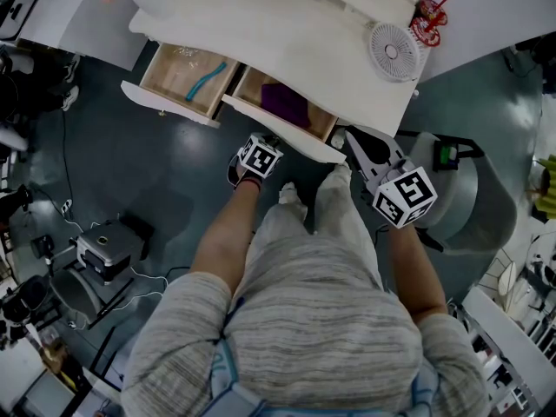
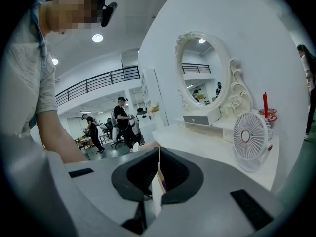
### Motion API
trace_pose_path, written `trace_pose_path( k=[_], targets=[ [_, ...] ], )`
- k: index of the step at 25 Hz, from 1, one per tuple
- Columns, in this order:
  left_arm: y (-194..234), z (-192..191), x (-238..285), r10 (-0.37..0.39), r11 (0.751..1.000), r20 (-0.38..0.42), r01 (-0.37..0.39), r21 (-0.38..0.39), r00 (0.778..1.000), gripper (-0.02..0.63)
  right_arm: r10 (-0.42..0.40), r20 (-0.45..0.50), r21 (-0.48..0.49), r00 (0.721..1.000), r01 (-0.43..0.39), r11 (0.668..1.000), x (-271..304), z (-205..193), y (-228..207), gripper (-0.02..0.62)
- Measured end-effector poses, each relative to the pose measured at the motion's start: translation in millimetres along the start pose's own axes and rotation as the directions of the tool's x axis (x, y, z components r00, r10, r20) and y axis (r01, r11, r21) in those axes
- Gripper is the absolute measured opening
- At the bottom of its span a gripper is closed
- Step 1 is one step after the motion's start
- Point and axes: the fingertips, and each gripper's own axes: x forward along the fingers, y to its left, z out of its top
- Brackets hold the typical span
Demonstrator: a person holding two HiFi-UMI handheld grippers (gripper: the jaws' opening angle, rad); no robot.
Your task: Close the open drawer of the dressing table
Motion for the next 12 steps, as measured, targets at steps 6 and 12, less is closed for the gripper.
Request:
trace_pose_path(
  k=[6, 12],
  targets=[
    [2.2, 9.8, 2.7, 0.002, 1.000, 0.001, -0.002, 0.017, 1.000, 0.108, 0.000, 0.001, -0.003, 1.000, 0.000, 1.000, -1.4, 0.6, -1.8, 0.011],
    [5.4, 19.4, 6.4, 0.002, 0.999, -0.013, -0.002, 0.035, 1.000, 0.104, -0.017, 0.004, 0.005, 1.000, 0.017, 1.000, -2.7, 0.8, -7.7, 0.011]
  ],
)
